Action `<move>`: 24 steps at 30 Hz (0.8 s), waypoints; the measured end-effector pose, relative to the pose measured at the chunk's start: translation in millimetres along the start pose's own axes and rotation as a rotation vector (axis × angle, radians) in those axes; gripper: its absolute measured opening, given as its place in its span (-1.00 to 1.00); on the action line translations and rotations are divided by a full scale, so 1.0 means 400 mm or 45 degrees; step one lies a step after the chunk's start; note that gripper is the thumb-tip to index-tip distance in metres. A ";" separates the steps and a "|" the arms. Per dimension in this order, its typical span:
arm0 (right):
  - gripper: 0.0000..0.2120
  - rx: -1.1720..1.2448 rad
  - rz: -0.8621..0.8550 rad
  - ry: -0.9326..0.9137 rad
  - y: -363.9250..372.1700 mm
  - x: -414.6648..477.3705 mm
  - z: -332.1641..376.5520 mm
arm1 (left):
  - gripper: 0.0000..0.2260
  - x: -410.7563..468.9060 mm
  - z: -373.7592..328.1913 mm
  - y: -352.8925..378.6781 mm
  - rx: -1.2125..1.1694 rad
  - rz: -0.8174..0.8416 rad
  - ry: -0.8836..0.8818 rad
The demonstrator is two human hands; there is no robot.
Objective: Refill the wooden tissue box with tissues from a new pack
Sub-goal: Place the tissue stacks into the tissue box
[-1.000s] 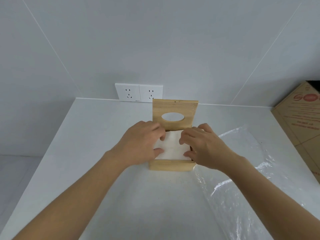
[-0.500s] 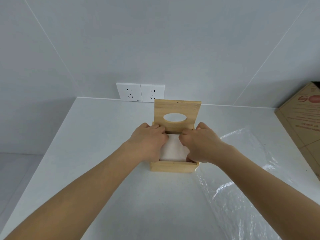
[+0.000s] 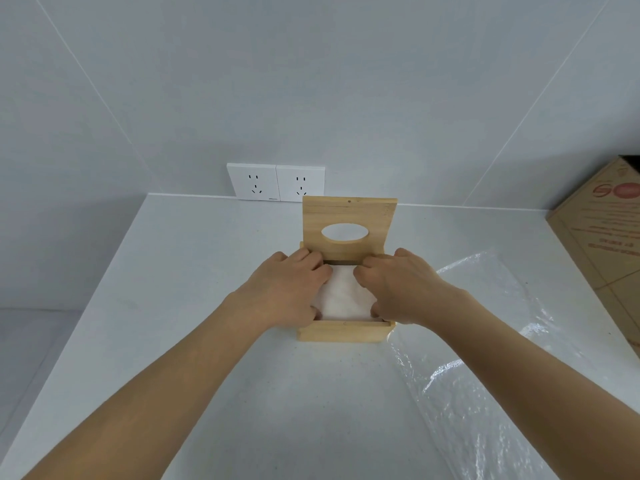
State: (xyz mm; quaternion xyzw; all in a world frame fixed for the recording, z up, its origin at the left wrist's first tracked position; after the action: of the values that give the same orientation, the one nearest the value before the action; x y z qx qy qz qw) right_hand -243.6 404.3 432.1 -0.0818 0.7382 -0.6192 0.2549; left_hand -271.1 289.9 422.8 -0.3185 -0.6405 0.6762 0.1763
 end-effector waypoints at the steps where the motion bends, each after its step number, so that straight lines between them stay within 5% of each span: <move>1: -0.75 0.022 0.006 0.011 0.004 0.002 -0.001 | -0.60 -0.001 0.000 0.002 -0.006 0.014 -0.005; 6: -0.67 0.078 0.012 0.004 0.015 0.006 -0.011 | -0.60 -0.003 -0.002 -0.004 -0.019 0.053 0.016; 11: -0.68 0.625 -0.035 0.060 -0.008 -0.037 -0.056 | -0.63 -0.040 0.061 -0.038 -0.739 0.430 -0.167; 13: -0.88 0.946 -0.250 0.144 -0.042 -0.073 -0.103 | -0.82 -0.049 0.099 -0.064 -0.947 0.277 -0.265; 15: -0.80 1.098 -0.512 0.306 -0.061 -0.106 -0.157 | -0.96 -0.053 0.145 -0.092 -1.117 -0.034 -0.427; 18: -0.76 1.451 -0.809 0.463 -0.051 -0.125 -0.196 | -0.79 -0.050 0.176 -0.088 -1.542 -0.246 -0.550; 21: -0.51 1.867 -0.774 0.427 -0.017 -0.107 -0.167 | -0.52 -0.044 0.129 -0.052 -1.988 0.028 -0.513; 24: -0.45 2.135 -0.654 0.332 0.004 -0.091 -0.125 | -0.46 -0.045 0.083 -0.042 -2.169 0.225 -0.408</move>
State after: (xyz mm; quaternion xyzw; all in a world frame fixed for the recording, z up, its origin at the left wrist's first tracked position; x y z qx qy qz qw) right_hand -235.8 464.2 445.7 0.0399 0.0237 -0.9989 -0.0022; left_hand -282.6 255.2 442.1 -0.2915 -0.9183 0.0148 -0.2674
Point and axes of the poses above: each hand's wrist, its own x-axis towards the middle knuckle, its own y-axis out of the palm, z = x × y, the point moved 6 cm from there along x, towards the middle knuckle, and after that the axes turned 8 degrees about -y, right-handed, at the moved point
